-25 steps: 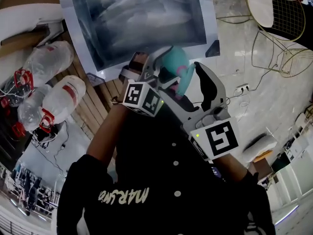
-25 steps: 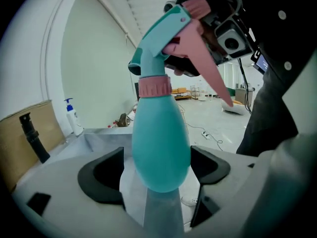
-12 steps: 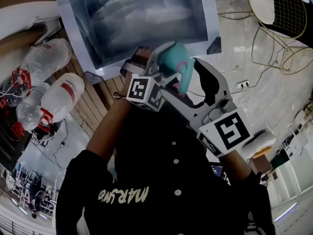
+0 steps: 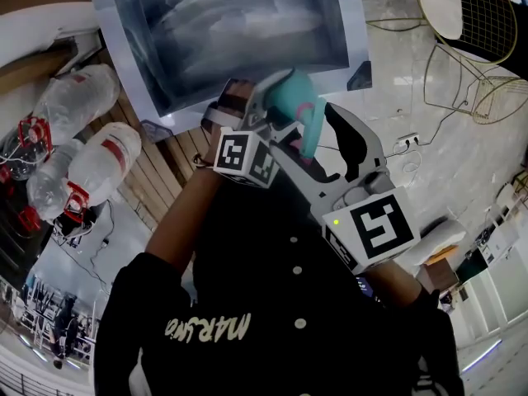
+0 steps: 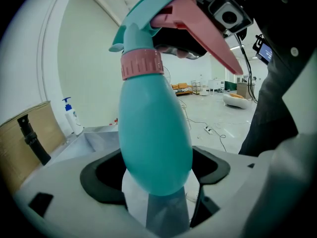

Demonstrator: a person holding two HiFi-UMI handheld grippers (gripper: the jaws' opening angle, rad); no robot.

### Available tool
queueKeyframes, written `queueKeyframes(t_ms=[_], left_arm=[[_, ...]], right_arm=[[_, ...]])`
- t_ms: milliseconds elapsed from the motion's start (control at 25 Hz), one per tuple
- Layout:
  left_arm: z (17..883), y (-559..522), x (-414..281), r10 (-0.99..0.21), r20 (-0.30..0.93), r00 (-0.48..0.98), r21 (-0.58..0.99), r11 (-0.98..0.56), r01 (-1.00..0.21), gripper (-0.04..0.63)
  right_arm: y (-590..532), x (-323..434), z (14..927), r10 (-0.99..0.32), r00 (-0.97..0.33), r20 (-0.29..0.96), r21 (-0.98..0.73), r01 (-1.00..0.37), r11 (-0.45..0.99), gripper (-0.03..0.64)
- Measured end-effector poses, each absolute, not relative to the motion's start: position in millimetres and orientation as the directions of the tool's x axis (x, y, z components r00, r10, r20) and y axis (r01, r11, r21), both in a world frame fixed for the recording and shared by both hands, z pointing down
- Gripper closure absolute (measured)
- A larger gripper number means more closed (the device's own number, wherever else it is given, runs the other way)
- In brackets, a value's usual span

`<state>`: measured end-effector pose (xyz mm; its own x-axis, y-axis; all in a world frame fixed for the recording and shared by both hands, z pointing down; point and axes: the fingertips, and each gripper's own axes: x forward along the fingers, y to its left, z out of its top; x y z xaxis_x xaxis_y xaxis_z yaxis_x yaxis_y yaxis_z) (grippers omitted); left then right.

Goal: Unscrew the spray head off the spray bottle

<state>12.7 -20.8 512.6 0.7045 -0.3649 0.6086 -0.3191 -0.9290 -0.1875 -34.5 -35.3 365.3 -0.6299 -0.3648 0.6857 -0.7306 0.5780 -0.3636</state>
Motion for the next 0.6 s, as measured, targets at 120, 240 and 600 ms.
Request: queueKeyframes(t_ms=[120, 240, 600], left_arm=[[510, -23, 13, -0.368, 0.608, 0.703, -0.181, -0.927, -0.329, 0.189], [505, -27, 14, -0.363, 0.605, 0.709, -0.163, -0.928, -0.336, 0.189], [503, -29, 15, -0.317, 0.587, 0.745, -0.131, -0.945, -0.299, 0.189]], right_arm=[[-35, -36, 366, -0.339, -0.611, 0.715, -0.336, -0.726, 0.6, 0.267], [-37, -39, 365, -0.307, -0.61, 0.73, -0.331, -0.709, 0.623, 0.281], [-36, -45, 363, 0.006, -0.8, 0.6, -0.398, -0.292, 0.87, 0.411]])
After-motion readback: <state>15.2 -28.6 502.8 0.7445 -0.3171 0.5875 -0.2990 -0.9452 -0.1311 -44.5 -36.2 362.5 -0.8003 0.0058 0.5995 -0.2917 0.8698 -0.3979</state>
